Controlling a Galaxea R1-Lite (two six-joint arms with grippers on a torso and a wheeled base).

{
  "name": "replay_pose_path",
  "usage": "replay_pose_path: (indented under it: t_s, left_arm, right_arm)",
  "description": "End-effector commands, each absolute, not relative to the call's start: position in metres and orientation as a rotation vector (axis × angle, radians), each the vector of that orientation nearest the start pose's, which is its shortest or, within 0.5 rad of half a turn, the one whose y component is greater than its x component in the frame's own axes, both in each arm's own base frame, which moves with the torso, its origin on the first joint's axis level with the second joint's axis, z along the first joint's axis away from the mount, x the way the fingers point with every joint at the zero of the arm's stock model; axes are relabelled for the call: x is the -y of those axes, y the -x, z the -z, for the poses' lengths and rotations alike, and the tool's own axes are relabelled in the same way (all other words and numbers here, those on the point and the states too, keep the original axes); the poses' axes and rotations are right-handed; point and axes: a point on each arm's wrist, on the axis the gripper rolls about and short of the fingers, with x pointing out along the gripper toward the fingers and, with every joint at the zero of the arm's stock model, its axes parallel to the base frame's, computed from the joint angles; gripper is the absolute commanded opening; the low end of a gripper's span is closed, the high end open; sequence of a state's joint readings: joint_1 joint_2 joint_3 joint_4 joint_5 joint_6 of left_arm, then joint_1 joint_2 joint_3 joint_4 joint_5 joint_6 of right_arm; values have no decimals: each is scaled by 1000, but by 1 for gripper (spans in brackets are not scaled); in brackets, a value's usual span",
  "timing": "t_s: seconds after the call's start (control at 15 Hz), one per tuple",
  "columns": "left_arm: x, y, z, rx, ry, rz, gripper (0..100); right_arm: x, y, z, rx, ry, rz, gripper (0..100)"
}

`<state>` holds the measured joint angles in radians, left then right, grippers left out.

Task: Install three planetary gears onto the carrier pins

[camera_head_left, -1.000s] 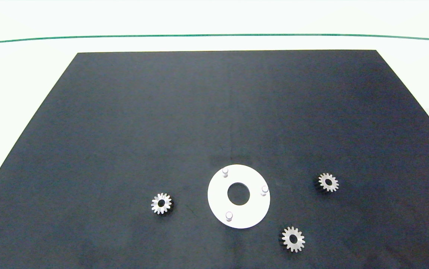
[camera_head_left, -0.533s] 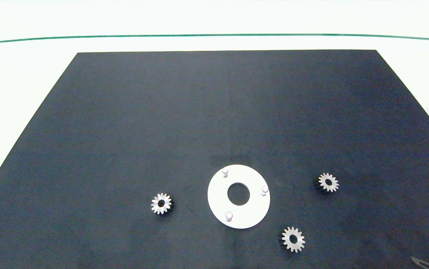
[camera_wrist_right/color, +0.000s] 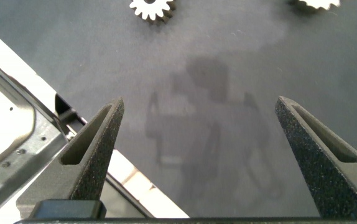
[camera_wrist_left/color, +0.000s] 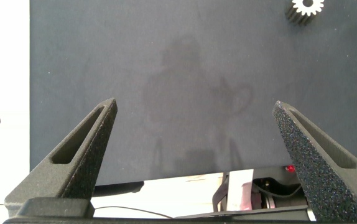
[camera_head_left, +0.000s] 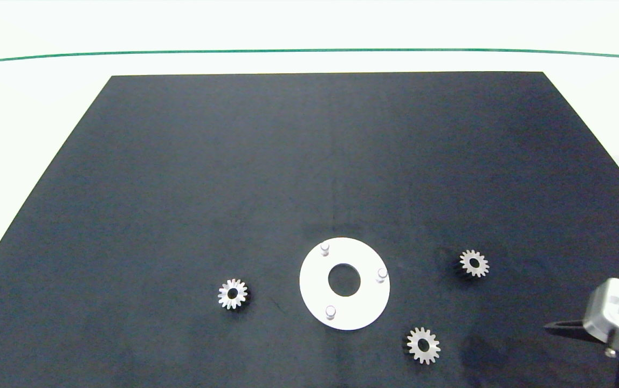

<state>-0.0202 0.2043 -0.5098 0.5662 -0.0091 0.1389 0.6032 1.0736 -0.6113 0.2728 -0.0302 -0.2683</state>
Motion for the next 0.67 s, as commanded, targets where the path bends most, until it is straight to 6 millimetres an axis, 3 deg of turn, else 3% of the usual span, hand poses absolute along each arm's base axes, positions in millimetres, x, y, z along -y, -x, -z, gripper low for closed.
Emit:
replay_pose_path:
  t_s: [0.07, 0.4, 0.67]
  left_arm:
    - [-1, 51, -159, -257, -140, 47, 100]
    - [-1, 52, -162, -247, -142, 48, 100]
    - [-1, 54, -161, -243, -140, 48, 100]
  right_arm:
    - [-101, -130, -171, -699, 556, -659, 100]
    - [-121, -126, -169, -684, 628, -700, 100]
    - [-135, -139, -161, -706, 650, -699, 100]
